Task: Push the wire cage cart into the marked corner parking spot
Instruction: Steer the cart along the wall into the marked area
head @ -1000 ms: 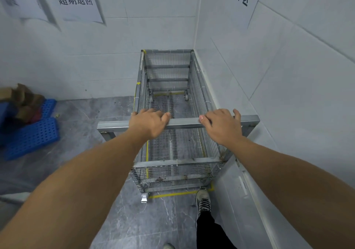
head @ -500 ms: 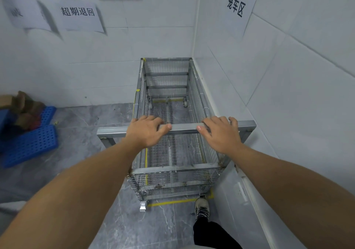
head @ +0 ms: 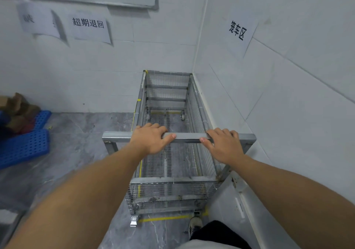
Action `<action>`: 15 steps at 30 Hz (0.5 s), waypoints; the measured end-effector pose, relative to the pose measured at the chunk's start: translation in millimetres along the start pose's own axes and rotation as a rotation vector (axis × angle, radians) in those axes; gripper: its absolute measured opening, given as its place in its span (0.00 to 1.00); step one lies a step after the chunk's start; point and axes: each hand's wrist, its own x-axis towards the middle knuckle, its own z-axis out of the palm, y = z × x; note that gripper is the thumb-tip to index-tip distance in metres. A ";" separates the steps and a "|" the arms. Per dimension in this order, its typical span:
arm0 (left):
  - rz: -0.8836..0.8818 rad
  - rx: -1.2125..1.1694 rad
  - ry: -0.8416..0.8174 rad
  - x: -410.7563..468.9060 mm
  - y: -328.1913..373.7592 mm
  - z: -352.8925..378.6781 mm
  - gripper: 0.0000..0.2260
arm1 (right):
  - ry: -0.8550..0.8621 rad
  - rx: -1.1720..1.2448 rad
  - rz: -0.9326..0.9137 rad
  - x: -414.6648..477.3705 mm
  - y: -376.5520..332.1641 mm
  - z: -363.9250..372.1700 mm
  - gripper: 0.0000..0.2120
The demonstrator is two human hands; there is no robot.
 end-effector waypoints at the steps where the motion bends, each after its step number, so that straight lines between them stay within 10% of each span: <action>1: 0.000 0.008 0.001 1.6 0.9 0.5 0.35 | 0.010 -0.003 0.001 1.0 -0.4 0.7 0.28; 15: -0.055 0.052 -0.073 5.8 5.5 -1.1 0.37 | 0.132 0.055 -0.013 2.6 5.4 14.3 0.24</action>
